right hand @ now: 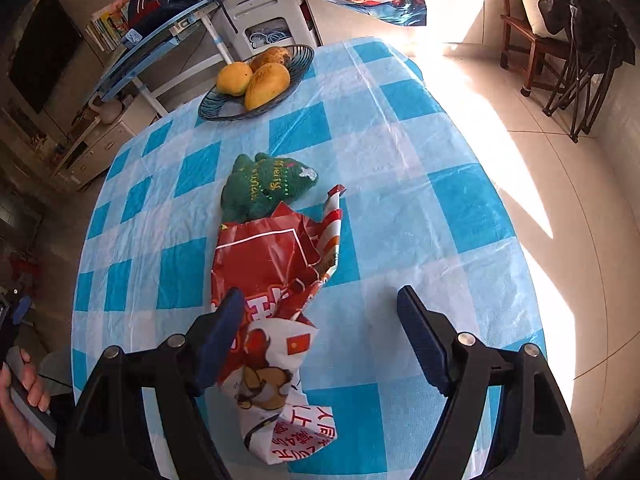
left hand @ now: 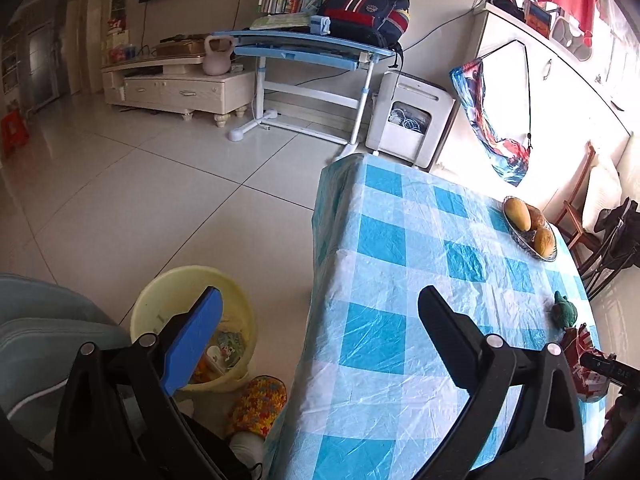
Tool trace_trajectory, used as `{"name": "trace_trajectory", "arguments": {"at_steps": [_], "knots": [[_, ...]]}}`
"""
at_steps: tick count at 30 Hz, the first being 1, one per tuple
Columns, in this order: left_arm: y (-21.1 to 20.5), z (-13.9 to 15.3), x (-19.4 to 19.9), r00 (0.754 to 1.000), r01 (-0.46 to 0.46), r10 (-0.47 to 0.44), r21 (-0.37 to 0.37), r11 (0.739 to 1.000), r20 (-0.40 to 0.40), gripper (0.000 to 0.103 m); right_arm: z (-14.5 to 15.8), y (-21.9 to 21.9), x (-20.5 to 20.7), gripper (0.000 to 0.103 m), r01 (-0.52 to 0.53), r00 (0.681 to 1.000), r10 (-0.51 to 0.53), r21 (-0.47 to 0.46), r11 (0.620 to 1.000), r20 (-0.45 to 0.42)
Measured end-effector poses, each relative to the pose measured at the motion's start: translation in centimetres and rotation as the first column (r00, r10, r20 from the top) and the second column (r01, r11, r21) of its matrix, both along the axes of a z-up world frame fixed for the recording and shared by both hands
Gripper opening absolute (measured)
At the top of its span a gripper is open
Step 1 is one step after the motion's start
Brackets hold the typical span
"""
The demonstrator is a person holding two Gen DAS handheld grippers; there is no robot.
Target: Collect trash
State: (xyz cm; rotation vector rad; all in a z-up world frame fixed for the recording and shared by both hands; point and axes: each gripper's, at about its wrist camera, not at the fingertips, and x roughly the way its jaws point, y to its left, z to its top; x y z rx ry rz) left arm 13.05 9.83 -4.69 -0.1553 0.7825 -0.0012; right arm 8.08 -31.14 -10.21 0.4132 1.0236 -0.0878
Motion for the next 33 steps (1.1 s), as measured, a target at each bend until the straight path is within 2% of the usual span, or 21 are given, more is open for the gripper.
{"name": "trace_trajectory", "arguments": {"at_steps": [2, 4, 5, 9, 11, 13, 15, 16, 19, 22, 24, 28, 33], "knots": [[-0.4, -0.1, 0.3, 1.000, 0.015, -0.015, 0.009, 1.000, -0.006, 0.095, 0.2, 1.2, 0.2, 0.060, -0.052, 0.998, 0.052, 0.043, 0.998, 0.020], [-0.5, -0.3, 0.4, 1.000, 0.021, -0.021, 0.004, 1.000, -0.015, 0.095, 0.1, 3.2, 0.6, 0.053, -0.107, 0.994, 0.107, 0.034, 0.994, 0.025], [-0.4, -0.3, 0.4, 1.000, 0.022, -0.022, -0.002, 1.000, -0.020, 0.095, 0.0, 4.5, 0.9, 0.044, -0.150, 0.988, 0.149, 0.052, 0.987, 0.028], [-0.1, -0.4, 0.7, 0.999, 0.013, -0.014, -0.029, 0.999, -0.033, 0.095, 0.2, 10.0, 1.6, 0.039, -0.280, 0.958, 0.274, 0.063, 0.958, 0.085], [0.0, -0.5, 0.8, 0.999, 0.011, -0.012, -0.041, 0.999, -0.038, 0.095, 0.5, 12.2, 2.0, 0.039, -0.323, 0.942, 0.311, 0.092, 0.942, 0.127], [0.1, -0.5, 0.8, 0.999, 0.010, -0.012, -0.045, 0.999, -0.040, 0.095, 0.5, 14.4, 2.4, 0.045, -0.381, 0.920, 0.362, 0.124, 0.916, 0.153], [0.1, -0.6, 0.9, 0.999, 0.013, -0.015, -0.046, 0.999, -0.046, 0.095, 0.1, 16.1, 2.8, 0.070, -0.422, 0.904, 0.406, 0.125, 0.898, 0.135], [0.1, -0.6, 0.9, 0.999, 0.014, -0.016, -0.047, 0.999, -0.048, 0.095, 0.2, 16.5, 2.8, 0.071, -0.427, 0.900, 0.412, 0.100, 0.899, 0.141], [0.1, -0.6, 0.9, 0.999, 0.014, -0.017, -0.059, 0.998, -0.052, 0.095, 1.0, 14.9, 3.0, 0.071, -0.384, 0.914, 0.373, 0.045, 0.922, 0.161], [-0.3, -0.6, 0.9, 0.998, 0.026, -0.029, -0.063, 0.998, -0.055, 0.095, 2.2, 10.1, 3.4, 0.072, -0.250, 0.953, 0.241, 0.026, 0.968, 0.185], [-0.8, -0.6, 1.0, 0.997, 0.043, -0.047, -0.056, 0.997, -0.059, 0.095, 3.1, 7.0, 4.1, 0.073, -0.159, 0.970, 0.161, -0.026, 0.987, 0.180], [-2.3, -1.0, 0.9, 0.993, 0.095, -0.098, -0.039, 0.995, -0.072, 0.095, 3.5, 2.9, 6.0, 0.074, -0.067, 0.987, 0.085, -0.134, 0.989, 0.134], [-5.2, -2.0, 0.4, 0.973, 0.207, -0.207, -0.009, 0.978, -0.103, 0.095, 1.4, 1.5, 8.0, 0.074, -0.070, 0.993, 0.083, -0.154, 0.986, 0.081]]}}
